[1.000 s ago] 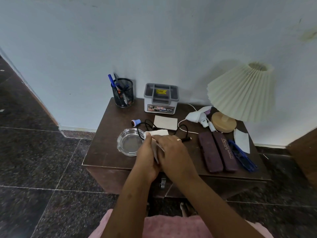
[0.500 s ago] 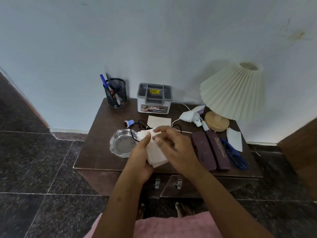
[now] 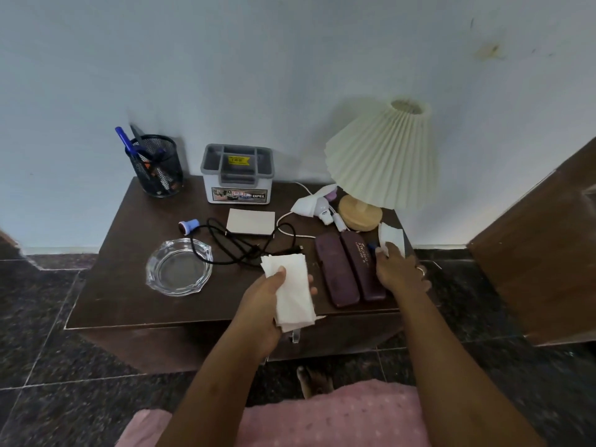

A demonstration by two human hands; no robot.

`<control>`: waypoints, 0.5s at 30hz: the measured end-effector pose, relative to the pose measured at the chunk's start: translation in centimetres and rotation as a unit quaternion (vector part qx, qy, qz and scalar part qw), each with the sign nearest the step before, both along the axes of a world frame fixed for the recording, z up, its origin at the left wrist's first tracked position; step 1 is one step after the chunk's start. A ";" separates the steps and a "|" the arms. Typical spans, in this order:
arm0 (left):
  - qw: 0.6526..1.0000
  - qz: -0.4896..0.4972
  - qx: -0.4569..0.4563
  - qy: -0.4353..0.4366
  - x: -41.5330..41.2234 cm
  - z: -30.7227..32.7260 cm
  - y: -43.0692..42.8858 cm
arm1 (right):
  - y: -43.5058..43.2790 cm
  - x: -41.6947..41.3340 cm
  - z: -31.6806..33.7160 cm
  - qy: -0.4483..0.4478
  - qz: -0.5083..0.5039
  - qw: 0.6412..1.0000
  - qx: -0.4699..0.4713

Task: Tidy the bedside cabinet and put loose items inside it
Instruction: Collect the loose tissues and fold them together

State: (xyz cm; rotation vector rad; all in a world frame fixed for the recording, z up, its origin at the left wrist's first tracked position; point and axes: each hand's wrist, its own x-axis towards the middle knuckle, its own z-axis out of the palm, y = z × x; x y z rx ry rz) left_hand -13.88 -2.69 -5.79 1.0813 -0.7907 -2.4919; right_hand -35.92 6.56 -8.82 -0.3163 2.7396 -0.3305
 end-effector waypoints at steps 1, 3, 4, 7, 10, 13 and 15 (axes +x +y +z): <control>1.000 -0.003 -0.002 -0.003 -0.1 0.0 0.2 | 0.1 -0.1 -0.1 0.005 -0.004 1.000 0.009; 1.000 -0.004 -0.002 -0.005 -0.3 0.0 0.2 | -0.1 -0.4 0.0 0.019 -0.004 1.000 0.013; 1.000 -0.002 -0.001 -0.005 -0.3 0.0 0.2 | -0.2 -0.6 0.0 0.025 -0.005 1.000 0.005; 1.000 0.004 0.002 -0.010 -0.2 0.0 0.0 | -0.8 -0.7 0.1 0.021 -0.033 0.997 -0.061; 1.000 0.013 0.010 -0.012 0.1 0.0 -0.1 | -0.9 -0.6 0.3 0.049 -0.069 0.986 -0.145; 0.999 0.024 0.024 -0.010 0.3 0.2 -0.4 | -1.0 0.0 1.7 0.142 -0.030 0.961 -0.234; 0.999 0.032 0.033 -0.008 0.3 0.3 -0.6 | -1.2 1.2 2.9 0.198 0.032 0.944 -0.260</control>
